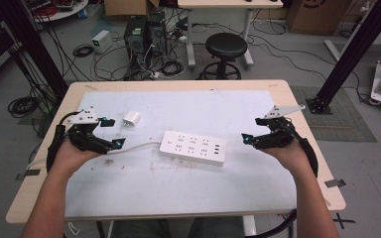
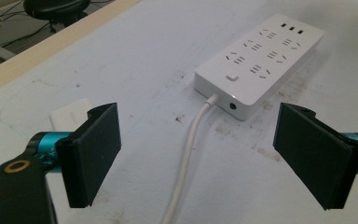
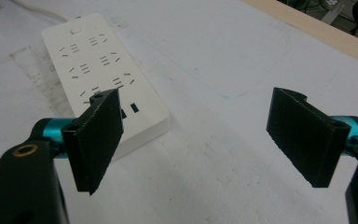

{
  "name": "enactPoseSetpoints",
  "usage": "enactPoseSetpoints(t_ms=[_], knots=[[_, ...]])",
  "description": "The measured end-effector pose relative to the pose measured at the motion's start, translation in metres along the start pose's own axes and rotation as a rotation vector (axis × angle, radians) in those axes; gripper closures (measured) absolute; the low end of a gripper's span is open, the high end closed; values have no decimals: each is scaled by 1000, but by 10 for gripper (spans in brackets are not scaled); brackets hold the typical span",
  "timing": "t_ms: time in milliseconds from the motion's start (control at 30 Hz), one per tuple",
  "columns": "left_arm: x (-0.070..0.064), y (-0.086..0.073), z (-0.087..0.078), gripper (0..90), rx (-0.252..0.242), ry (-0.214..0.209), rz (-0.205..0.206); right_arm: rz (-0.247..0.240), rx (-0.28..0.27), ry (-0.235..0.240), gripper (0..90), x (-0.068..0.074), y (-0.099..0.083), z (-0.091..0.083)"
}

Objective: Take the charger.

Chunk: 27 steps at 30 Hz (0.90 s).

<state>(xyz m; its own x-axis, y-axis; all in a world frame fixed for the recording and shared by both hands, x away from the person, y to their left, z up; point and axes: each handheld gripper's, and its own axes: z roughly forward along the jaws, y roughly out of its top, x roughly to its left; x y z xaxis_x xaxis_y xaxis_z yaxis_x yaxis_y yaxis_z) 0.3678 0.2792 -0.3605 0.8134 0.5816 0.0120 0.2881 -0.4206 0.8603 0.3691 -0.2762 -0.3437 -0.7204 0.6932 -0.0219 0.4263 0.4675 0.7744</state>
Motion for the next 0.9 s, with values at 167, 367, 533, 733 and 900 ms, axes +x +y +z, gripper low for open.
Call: enactPoseSetpoints(t_ms=[167, 367, 533, 733, 900], knots=[[4, 0, 2, 150, -12, 18, -22, 1, 1, 0, 189, -1, 0, 0], [8, 2, 6, 150, -23, 50, -39, 1, 11, 1, 189, -1, -1, 3], [10, 6, 9, 150, -12, 55, -34, 16, 1, -10, 189, -3, -1, 3], [12, 9, 10, 150, -20, 68, -38, 15, 10, -7, 189, -3, -1, 4], [17, 10, 14, 150, -18, 89, -45, 14, 19, -8, 189, -1, -1, 6]])
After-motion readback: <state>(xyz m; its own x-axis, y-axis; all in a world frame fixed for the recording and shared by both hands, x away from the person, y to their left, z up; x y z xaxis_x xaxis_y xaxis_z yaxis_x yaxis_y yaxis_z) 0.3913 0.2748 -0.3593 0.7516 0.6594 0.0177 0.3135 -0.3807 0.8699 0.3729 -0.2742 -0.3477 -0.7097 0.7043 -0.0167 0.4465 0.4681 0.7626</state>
